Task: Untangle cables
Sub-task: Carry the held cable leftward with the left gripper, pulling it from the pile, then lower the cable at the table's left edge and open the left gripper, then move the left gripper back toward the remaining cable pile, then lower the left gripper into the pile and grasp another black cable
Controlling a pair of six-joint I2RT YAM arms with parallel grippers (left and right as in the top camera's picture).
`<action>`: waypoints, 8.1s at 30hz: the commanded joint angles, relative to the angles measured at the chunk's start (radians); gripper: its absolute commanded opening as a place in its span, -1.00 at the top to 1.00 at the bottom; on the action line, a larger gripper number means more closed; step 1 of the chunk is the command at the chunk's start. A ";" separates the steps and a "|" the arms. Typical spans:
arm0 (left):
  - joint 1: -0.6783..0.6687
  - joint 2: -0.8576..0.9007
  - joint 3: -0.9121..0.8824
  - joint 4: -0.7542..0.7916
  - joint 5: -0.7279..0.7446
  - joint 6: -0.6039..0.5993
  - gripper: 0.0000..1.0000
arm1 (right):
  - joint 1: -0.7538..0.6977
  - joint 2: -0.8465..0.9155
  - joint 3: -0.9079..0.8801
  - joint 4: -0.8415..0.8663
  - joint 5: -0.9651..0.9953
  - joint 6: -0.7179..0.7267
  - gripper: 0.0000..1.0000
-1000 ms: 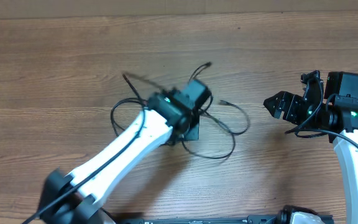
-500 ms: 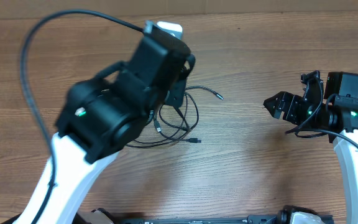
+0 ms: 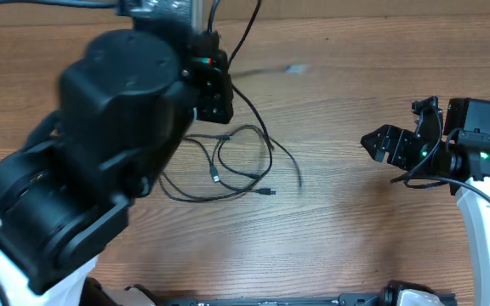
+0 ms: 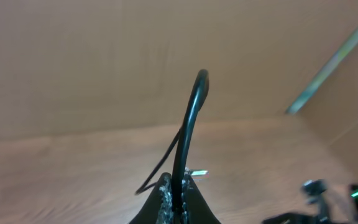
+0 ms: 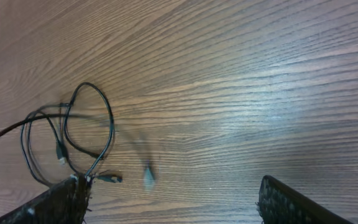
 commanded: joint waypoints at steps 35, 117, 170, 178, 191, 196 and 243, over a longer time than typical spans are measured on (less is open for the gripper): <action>0.003 -0.155 0.048 -0.145 -1.026 0.060 0.92 | -0.003 0.000 0.020 -0.005 0.010 0.000 -0.70; 1.803 0.712 -0.103 -0.228 0.662 -0.037 0.92 | -0.003 0.082 0.000 0.022 0.043 -0.003 -0.70; 0.962 0.650 -0.156 -0.406 0.405 0.156 -1.00 | -0.003 0.097 0.000 0.043 0.044 -0.004 -0.86; 0.824 0.650 -0.205 -0.406 0.408 0.157 -0.99 | -0.002 0.097 0.000 0.040 0.040 -0.054 -0.93; 0.636 0.651 -0.392 -0.358 0.414 0.271 -1.00 | -0.002 0.097 0.000 0.043 0.040 -0.053 -0.94; 0.568 0.652 -0.525 -0.243 0.415 0.358 -1.00 | -0.002 0.097 0.000 0.043 0.040 -0.053 -0.95; 0.174 0.653 -0.757 -0.038 0.613 0.718 -0.77 | -0.002 0.097 0.000 0.043 0.032 -0.053 -0.94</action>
